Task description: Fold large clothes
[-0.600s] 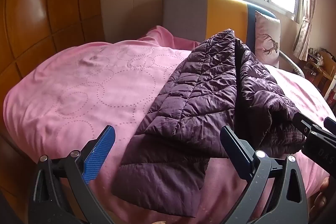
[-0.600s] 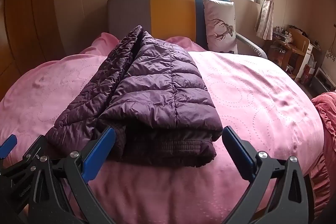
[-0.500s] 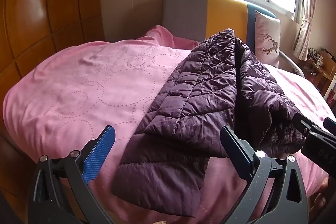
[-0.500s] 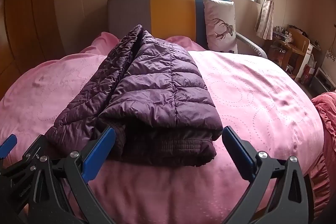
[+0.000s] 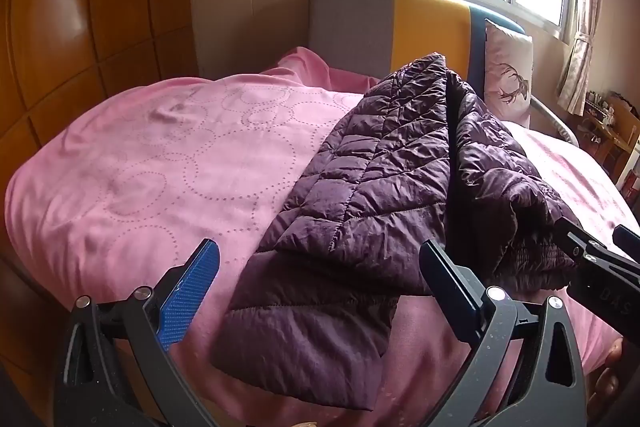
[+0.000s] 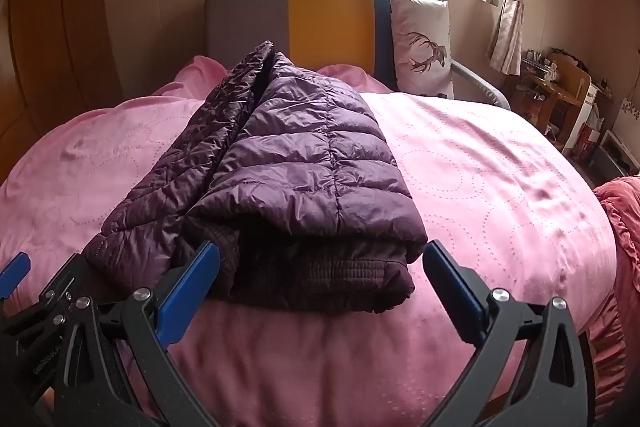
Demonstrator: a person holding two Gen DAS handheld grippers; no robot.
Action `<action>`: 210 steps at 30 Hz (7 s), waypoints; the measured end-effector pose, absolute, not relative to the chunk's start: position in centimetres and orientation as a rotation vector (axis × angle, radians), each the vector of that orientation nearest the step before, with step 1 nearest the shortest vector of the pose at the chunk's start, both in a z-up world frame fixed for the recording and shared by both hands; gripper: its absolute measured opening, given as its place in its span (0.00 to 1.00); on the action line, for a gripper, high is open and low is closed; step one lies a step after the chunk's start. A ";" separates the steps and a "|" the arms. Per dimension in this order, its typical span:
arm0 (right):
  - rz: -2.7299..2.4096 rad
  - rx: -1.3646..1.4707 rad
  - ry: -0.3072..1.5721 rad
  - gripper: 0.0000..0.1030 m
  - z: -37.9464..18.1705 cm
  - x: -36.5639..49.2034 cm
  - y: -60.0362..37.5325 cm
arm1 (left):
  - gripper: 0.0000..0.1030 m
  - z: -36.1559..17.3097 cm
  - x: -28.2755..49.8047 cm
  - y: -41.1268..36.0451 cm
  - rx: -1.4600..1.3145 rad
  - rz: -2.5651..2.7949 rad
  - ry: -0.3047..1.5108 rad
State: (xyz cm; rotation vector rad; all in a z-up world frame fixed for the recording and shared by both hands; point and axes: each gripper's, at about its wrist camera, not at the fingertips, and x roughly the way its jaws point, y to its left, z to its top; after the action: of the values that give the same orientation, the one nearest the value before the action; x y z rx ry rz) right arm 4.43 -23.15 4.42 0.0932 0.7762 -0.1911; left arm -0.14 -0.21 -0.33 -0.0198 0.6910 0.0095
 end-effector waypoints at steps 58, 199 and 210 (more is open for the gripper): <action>-0.163 0.113 0.790 0.98 4.3 3.9 -23.3 | 0.96 -0.1 -1.0 0.1 -0.007 0.007 0.678; 0.198 0.143 0.975 0.67 -2.6 15.8 -22.2 | 0.11 -5.3 9.7 31.3 -0.343 0.495 0.897; 0.217 0.154 0.970 0.67 -4.2 14.8 -23.0 | 0.77 -3.4 9.4 30.8 -0.235 0.593 0.823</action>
State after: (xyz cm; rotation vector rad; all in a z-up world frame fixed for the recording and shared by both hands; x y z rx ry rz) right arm 14.85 -22.96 -4.25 0.1540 0.9701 0.2166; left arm 9.45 30.75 -3.41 -0.2354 0.8229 0.5933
